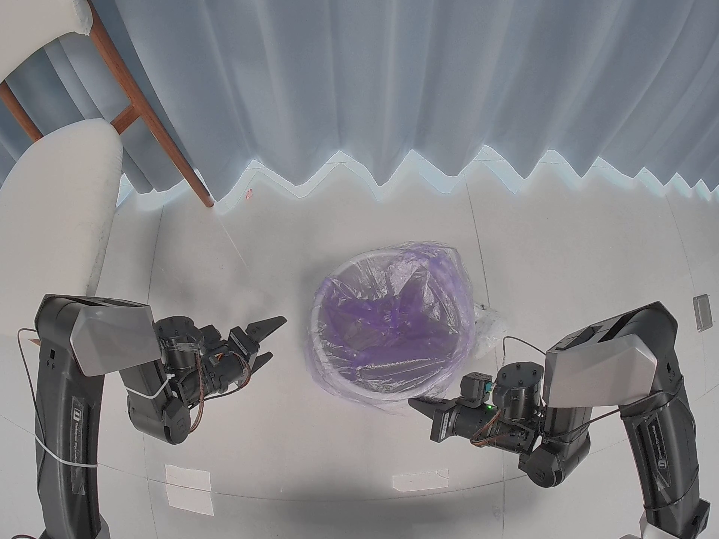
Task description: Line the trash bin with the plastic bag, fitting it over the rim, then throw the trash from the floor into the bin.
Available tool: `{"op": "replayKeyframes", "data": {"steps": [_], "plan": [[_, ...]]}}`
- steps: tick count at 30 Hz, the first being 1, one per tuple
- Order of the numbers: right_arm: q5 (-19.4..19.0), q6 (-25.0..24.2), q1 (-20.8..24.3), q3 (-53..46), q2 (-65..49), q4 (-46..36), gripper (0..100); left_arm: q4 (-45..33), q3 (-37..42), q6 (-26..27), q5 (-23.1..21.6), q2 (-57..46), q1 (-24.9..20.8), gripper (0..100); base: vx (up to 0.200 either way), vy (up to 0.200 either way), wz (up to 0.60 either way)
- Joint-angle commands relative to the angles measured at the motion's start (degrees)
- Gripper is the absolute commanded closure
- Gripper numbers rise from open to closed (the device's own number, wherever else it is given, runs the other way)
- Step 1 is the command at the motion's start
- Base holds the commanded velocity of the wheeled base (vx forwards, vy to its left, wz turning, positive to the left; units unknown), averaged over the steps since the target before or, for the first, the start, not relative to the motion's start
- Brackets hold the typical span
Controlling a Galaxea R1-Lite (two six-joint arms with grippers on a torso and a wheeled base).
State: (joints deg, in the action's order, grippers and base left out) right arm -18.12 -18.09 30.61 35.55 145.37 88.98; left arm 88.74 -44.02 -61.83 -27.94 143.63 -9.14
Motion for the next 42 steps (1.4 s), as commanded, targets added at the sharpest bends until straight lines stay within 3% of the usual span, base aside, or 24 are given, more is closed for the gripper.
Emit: {"op": "replayKeyframes", "data": {"steps": [1,7,12,23,24,26,31,35,40,41,42], "plan": [[0.01,-1.68,-0.11,0.75,1.14,1.02,100,0.03,-0.01,0.04,-0.01,0.07,0.0,0,0.0,0.0,0.0],[1.68,-5.99,-0.11,3.21,2.02,-0.03,100,0.03,0.07,0.04,-0.01,0.07,0.0,0,0.0,0.0,0.0],[2.73,-13.2,-0.29,4.62,1.4,-5.66,100,0.03,-0.01,0.04,-0.01,0.07,0.0,0,0.0,0.0,0.0],[2.73,-14.69,-0.2,2.16,-0.79,-4.6,100,0.03,-0.01,0.04,-0.01,0.07,0.0,0,0.0,0.0,0.0],[2.73,-14.87,-0.2,0.4,-1.67,-3.29,0,0.03,-0.1,0.04,-0.01,0.16,0.0,0,0.0,0.0,0.0],[2.38,-15.66,-0.02,-5.75,-4.92,1.02,0,0.03,-0.45,0.04,-0.01,0.25,0.09,0,0.0,0.0,0.0],[-0.17,-18.3,1.03,-17.62,-18.11,0.93,0,0.03,-2.65,-0.04,0.26,0.77,0.79,0,0.0,0.0,0.0],[-0.96,-18.82,0.41,-21.49,-24.61,0.49,0,0.03,-3.44,-0.04,0.43,1.13,1.5,0,0.0,0.0,0.0],[0.27,-16.98,-9.17,-14.63,-21.89,-1.7,0,0.03,-3.97,0.04,0.34,2.62,1.41,0,0.0,0.0,0.0],[0.27,-16.98,-9.17,-14.63,-21.89,-1.7,0,0.03,-3.97,0.04,0.34,2.62,1.41,0,-0.2,-0.2,0.0],[2.29,-16.36,-12.07,-10.67,-20.22,-4.6,0,0.03,-4.06,-0.04,0.34,2.71,1.41,0,-0.2,-0.2,0.0]]}}
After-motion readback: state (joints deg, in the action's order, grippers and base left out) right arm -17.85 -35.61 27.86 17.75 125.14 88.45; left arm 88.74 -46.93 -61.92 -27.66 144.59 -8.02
